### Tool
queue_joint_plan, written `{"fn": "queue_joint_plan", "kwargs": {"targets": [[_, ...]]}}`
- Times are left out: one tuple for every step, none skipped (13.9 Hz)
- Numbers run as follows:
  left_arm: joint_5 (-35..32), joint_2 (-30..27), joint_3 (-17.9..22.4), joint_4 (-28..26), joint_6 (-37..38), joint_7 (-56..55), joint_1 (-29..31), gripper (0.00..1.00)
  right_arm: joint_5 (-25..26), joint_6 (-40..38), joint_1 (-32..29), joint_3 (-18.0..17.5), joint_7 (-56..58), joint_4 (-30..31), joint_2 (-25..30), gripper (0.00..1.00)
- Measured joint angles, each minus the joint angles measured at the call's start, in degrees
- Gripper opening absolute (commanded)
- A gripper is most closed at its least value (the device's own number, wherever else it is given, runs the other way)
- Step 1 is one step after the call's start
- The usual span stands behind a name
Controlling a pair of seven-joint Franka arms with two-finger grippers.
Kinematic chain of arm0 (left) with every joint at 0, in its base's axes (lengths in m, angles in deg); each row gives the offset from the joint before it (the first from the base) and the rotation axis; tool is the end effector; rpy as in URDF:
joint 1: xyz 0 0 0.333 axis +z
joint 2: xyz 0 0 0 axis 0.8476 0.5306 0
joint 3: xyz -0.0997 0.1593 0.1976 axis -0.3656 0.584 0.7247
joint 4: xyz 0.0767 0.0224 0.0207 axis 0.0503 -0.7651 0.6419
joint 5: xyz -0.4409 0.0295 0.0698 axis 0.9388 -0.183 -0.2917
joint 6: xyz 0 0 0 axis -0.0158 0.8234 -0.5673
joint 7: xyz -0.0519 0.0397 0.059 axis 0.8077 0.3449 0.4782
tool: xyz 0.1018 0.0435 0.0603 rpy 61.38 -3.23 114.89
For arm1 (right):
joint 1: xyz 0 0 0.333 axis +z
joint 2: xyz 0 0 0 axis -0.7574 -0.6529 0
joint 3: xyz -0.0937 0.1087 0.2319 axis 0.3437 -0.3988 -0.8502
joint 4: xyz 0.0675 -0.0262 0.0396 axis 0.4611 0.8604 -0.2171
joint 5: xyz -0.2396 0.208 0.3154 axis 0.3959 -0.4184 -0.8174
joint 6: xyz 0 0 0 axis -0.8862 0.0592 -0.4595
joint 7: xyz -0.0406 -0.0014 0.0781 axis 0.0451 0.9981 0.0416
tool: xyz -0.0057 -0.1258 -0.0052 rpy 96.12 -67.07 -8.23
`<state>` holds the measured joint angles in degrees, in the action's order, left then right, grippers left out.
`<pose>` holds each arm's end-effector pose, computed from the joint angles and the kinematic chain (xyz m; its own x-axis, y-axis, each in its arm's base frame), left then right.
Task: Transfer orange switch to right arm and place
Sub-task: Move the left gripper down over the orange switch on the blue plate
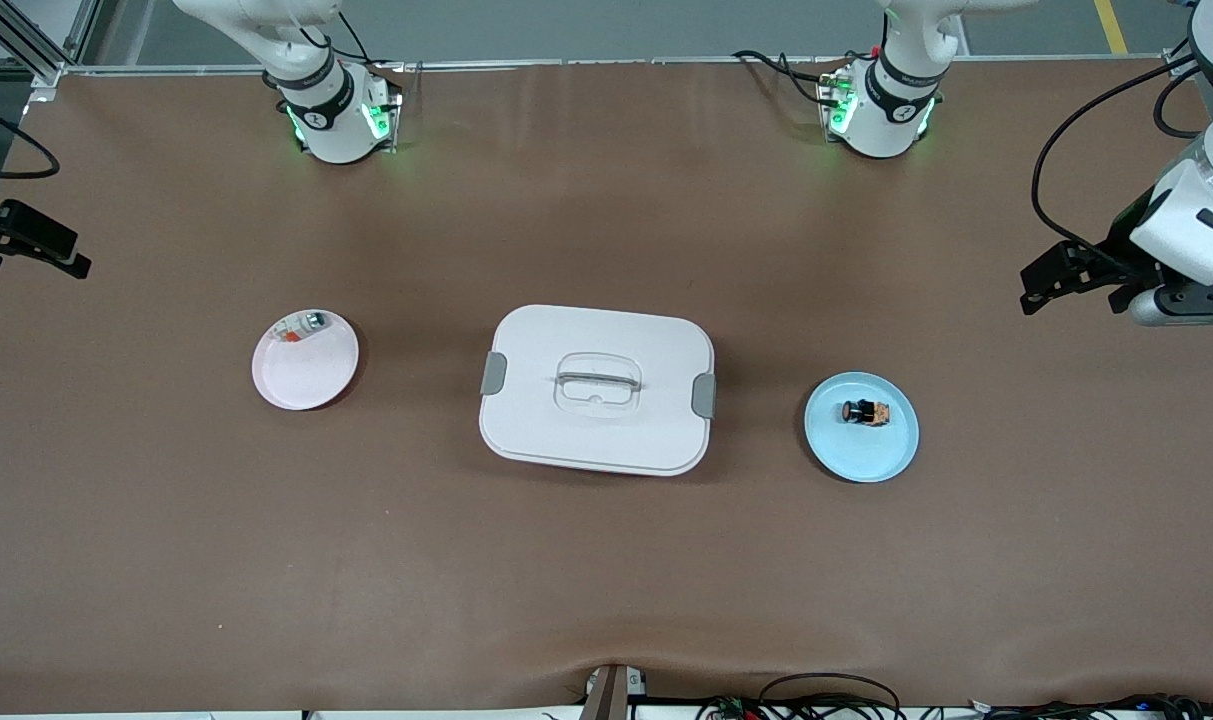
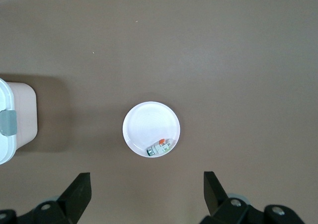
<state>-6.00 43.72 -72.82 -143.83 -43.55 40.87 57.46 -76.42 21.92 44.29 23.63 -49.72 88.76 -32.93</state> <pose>0.6242 -0.0500 0.5272 0.9970 0.0100 0.0764 0.0097 -0.9999 0.0033 0.6081 -0.0419 0.5894 0.9980 -0.0638 0.0002 -0.0638 -0.9977 -0.0240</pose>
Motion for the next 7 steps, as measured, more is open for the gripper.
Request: {"fn": "queue_joint_plan", "kwargs": {"targets": [[0.0, 0.0, 0.0, 0.0, 0.0, 0.0, 0.0, 1.00, 0.0, 0.0, 0.0, 0.0, 0.0, 0.0, 0.0, 1.00], [0.0, 0.0, 0.0, 0.0, 0.0, 0.0, 0.0, 1.00, 0.0, 0.0, 0.0, 0.0, 0.0, 0.0, 0.0, 1.00], [0.0, 0.0, 0.0, 0.0, 0.0, 0.0, 0.0, 1.00, 0.0, 0.0, 0.0, 0.0, 0.0, 0.0, 0.0, 1.00], [0.0, 0.0, 0.0, 0.0, 0.0, 0.0, 0.0, 1.00, 0.0, 0.0, 0.0, 0.0, 0.0, 0.0, 0.0, 1.00], [0.0, 0.0, 0.0, 0.0, 0.0, 0.0, 0.0, 1.00, 0.0, -0.1, 0.0, 0.0, 0.0, 0.0, 0.0, 1.00], [0.0, 0.1, 0.0, 0.0, 0.0, 0.0, 0.0, 1.00, 0.0, -0.1, 0.0, 0.0, 0.0, 0.1, 0.0, 1.00], [0.0, 0.4, 0.0, 0.0, 0.1, -0.1, 0.0, 1.00, 0.0, -0.1, 0.0, 0.0, 0.0, 0.1, 0.0, 1.00]]}}
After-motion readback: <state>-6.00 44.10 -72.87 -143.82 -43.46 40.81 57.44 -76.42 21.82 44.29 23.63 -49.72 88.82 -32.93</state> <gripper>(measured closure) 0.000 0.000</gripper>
